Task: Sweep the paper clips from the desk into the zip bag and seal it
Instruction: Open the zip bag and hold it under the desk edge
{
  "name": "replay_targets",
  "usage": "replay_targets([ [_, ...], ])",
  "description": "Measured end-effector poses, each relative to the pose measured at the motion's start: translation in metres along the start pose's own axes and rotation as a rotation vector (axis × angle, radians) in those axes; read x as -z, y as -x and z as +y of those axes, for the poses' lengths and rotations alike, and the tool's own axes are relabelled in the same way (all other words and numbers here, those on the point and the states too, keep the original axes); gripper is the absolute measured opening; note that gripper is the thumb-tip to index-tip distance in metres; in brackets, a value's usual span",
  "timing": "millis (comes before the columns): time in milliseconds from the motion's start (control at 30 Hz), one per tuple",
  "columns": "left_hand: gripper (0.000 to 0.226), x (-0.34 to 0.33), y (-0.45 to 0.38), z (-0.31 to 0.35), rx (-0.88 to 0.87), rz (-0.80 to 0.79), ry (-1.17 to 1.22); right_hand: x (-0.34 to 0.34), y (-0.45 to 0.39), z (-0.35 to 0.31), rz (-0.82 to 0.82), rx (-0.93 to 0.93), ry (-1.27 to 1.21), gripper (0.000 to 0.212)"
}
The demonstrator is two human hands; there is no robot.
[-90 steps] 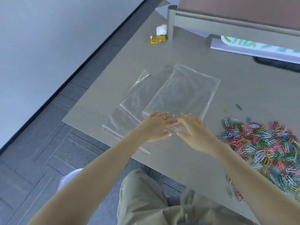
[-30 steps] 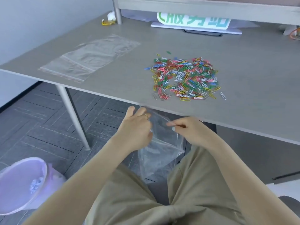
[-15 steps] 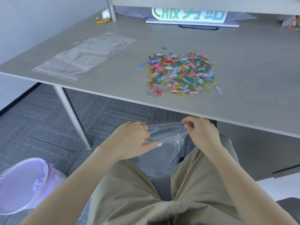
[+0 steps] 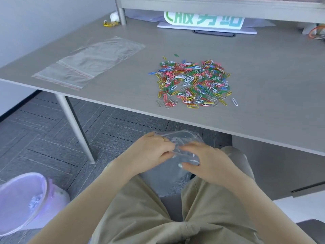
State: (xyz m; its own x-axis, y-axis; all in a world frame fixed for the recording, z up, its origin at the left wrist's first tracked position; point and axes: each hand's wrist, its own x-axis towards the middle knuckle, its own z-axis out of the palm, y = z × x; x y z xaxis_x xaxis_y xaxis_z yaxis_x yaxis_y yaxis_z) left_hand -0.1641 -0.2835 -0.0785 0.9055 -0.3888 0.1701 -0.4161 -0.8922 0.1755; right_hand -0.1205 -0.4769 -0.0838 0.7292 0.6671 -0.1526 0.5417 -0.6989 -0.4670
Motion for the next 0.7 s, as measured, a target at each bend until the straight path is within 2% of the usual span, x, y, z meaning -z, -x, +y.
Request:
replay_targets([
  [67, 0.035, 0.002, -0.005, -0.002, 0.067, 0.0, 0.03, 0.006, 0.002, 0.006, -0.03, -0.018, 0.021, 0.028],
  [133, 0.043, 0.006, -0.009, -0.006, 0.155, -0.081, -0.016, 0.012, 0.005, 0.011, 0.024, -0.017, -0.005, 0.021],
  [233, 0.026, 0.01, -0.008, -0.012, 0.257, -0.256, -0.026, 0.021, 0.01, 0.017, 0.122, -0.058, 0.002, 0.023],
  [333, 0.019, 0.011, -0.005, -0.014, 0.299, -0.329, 0.077, 0.026, 0.017, 0.021, 0.135, -0.111, 0.013, 0.024],
  [533, 0.028, 0.023, -0.018, -0.005, 0.334, -0.274, 0.066, 0.035, 0.023, 0.011, 0.159, -0.167, 0.056, 0.028],
  [700, 0.033, 0.014, -0.019, 0.031, 0.195, -0.121, 0.047, 0.037, 0.014, 0.018, 0.159, -0.173, 0.008, 0.025],
])
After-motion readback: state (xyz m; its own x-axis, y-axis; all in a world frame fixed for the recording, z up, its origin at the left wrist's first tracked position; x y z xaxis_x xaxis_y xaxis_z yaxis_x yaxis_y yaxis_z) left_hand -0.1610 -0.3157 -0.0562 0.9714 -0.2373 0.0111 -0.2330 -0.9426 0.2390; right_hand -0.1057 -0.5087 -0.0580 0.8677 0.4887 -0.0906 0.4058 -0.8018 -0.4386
